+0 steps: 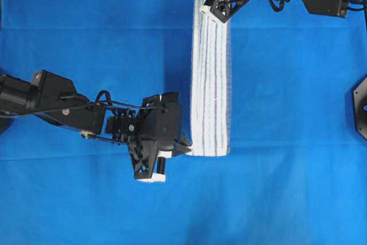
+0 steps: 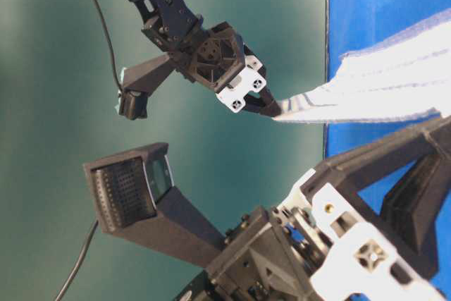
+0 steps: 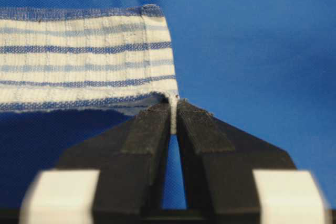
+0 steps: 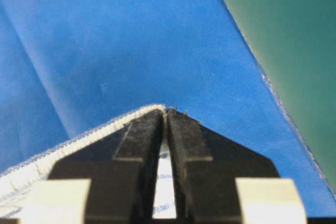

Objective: Fold the blue towel.
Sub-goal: 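Lay the strip down vertically and open both grippers, then move both grippers to the far end of the strip and grasp its corners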

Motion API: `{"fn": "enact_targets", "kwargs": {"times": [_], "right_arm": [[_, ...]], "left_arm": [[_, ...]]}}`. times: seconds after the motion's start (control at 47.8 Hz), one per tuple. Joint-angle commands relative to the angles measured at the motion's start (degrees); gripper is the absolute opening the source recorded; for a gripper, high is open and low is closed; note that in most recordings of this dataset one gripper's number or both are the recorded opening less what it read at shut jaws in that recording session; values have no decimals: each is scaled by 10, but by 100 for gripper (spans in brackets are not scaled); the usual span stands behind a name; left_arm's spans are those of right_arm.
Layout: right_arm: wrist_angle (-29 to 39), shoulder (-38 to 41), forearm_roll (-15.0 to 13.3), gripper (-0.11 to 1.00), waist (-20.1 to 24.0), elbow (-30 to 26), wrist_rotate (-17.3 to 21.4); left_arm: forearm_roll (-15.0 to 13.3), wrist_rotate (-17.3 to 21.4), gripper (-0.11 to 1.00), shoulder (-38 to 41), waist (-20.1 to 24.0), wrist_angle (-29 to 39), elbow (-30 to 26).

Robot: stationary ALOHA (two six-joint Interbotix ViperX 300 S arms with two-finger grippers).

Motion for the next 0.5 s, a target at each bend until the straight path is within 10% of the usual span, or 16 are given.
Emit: {"fn": "enact_targets", "kwargs": {"times": [0.0,0.126,0.251,0.481], "right_arm": [[0,-15,-2,28,1,-7,-4],[3,-35,-3,59,1,3,-14],[6,-69,-2,53,1,19,-16],[2,-170,-2,51,19,81,-12]], "left_arm": [[0,0,13,-16,0,-3,-7],[0,-1,50,-25,0,13,-3],[0,4,83,-52,0,64,3],[1,7,76,-124,18,126,26]]}}
